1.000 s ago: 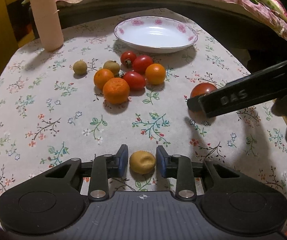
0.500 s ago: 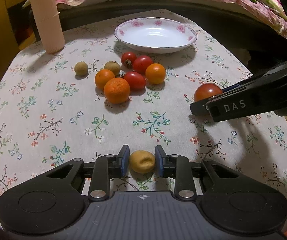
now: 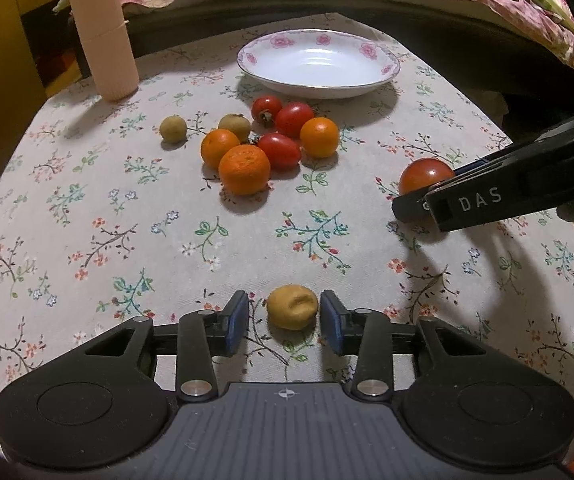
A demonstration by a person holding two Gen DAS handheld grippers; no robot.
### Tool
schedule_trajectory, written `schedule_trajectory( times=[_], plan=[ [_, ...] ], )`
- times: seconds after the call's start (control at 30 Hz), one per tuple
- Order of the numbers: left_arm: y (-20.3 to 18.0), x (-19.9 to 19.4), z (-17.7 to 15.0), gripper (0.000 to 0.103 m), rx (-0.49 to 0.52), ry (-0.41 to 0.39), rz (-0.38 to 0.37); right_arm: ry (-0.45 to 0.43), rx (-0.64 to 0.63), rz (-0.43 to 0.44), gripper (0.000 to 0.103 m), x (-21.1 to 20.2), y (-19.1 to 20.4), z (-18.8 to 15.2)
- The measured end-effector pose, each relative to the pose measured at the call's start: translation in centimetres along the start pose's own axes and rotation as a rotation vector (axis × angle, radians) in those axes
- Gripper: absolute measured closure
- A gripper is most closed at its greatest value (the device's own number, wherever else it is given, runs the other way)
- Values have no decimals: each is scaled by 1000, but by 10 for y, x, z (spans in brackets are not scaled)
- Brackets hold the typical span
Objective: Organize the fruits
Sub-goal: 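Lift and carry the tan fruit with left tool while right tool carries the tomato to the plate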
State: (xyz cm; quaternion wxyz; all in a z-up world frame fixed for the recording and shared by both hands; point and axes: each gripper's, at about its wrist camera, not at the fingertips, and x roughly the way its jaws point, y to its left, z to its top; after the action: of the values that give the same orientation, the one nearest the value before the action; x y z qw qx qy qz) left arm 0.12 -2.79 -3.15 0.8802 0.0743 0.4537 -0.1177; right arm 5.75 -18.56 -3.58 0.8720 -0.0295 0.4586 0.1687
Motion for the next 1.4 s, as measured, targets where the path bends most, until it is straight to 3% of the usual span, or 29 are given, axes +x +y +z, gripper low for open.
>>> schedule_trajectory(
  times=[0.1, 0.37, 0.6, 0.97, 1.4],
  plan=[
    [-4, -1, 0, 67, 16, 5, 1, 4, -8, -2, 59, -1, 1, -1],
    [-1, -7, 12, 68, -17, -11, -14, -14, -6, 6, 59, -9, 2, -1],
    [10, -10, 48, 68, -46, -63, -37, -42, 7, 6, 59, -17, 1, 10],
    [11, 4, 116, 68, -28, -147, -77, -86, 0, -12, 59, -21, -8, 59],
    [13, 57, 168, 70, 5, -131, -66, -74, 22, -43, 59, 22, -44, 115]
  ],
)
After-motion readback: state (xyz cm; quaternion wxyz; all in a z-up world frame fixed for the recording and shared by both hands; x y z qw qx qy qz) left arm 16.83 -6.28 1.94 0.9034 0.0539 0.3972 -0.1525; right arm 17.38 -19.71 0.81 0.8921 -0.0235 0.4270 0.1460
